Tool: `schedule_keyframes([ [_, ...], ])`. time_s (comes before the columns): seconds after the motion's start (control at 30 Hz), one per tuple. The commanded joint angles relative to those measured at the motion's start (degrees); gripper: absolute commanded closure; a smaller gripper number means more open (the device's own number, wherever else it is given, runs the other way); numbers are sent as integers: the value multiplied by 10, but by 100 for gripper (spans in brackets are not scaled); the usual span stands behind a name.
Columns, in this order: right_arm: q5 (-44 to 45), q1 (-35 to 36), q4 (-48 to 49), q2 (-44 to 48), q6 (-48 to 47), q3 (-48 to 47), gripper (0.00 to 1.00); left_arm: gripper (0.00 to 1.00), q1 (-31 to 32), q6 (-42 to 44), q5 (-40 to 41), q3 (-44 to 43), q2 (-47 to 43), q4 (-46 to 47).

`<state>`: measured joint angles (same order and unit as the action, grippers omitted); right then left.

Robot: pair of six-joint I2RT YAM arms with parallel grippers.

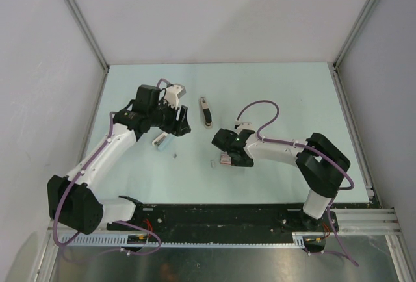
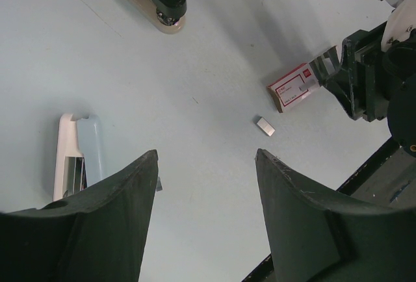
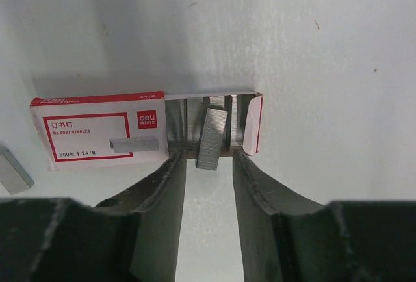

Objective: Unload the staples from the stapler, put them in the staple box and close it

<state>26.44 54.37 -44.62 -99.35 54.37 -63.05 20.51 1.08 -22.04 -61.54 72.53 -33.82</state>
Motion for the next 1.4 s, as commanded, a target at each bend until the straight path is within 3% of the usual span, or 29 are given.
schedule_keyframes([
  [0.0,6,-1,4,0,-2,-19,58,33,4,22,-3,-7,-20,2],
  [0.23,9,1,7,9,-6,-19,57,33,4,21,-3,-5,-21,2],
  [0.43,24,3,2,26,-3,-18,62,33,5,21,-3,-7,-22,2],
  [1.37,-5,-22,31,5,-35,-19,72,33,4,24,1,-6,-28,2],
])
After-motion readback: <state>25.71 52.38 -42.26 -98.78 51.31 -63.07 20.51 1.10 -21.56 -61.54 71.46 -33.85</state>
